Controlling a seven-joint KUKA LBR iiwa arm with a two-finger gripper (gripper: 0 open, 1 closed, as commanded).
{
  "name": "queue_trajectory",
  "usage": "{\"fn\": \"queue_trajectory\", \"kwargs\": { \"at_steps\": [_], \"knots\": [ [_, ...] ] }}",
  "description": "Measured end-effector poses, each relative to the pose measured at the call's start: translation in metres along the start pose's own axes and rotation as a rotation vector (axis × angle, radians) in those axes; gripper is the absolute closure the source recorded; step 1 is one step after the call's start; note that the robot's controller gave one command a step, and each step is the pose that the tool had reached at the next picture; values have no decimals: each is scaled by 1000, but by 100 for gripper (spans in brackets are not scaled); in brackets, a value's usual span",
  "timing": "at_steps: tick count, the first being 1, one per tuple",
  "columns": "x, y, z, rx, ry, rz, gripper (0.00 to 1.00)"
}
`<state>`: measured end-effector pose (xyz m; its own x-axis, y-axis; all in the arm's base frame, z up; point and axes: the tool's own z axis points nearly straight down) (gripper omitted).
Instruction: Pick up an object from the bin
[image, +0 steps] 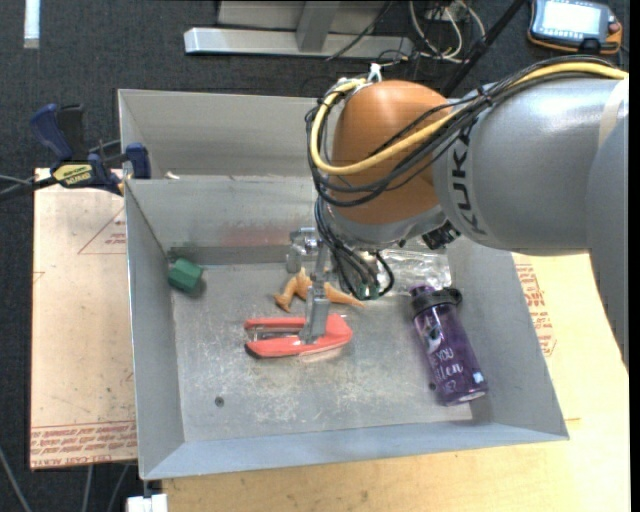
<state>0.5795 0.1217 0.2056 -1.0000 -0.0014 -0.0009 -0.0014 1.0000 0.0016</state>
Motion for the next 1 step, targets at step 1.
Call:
{"fn": "queue_trajectory", "kwargs": {
  "at_steps": [1],
  "knots": [
    [-9,-4,46,-1,-4,-69,0]
  ]
}}
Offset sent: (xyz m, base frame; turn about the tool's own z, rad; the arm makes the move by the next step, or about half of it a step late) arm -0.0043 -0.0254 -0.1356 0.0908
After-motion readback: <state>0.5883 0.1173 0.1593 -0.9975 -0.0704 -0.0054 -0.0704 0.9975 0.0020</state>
